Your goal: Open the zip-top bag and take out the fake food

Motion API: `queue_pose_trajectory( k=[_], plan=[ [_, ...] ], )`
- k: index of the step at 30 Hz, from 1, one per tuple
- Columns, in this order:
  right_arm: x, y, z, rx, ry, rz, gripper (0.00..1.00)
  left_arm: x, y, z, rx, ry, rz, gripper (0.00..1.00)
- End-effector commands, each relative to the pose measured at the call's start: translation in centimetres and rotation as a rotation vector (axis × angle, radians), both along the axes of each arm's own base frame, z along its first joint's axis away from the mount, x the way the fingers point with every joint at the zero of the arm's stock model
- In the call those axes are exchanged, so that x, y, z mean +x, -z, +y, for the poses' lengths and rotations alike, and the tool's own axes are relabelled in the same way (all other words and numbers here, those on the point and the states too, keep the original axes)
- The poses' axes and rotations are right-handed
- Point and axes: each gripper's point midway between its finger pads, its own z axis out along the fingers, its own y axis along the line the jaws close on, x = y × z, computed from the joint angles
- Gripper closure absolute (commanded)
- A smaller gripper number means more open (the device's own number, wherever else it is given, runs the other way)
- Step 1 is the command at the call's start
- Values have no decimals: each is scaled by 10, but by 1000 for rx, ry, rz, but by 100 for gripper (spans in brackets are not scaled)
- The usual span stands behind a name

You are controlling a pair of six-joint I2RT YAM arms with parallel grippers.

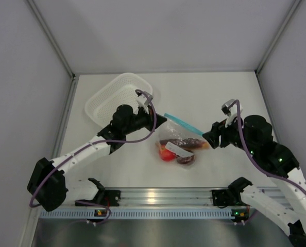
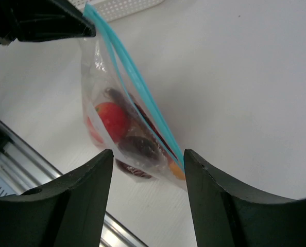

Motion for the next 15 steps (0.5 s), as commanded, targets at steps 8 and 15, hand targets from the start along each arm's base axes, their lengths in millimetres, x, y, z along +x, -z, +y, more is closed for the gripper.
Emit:
queue_pose_trajectory(
  k=[8, 15],
  plan=[
    [38, -46, 14, -2, 7, -144, 39, -34, -34, -13, -65, 218, -140, 100],
    [56, -17, 35, -47, -63, -84, 41, -45, -39, -12, -64, 268, -181, 100]
  ],
)
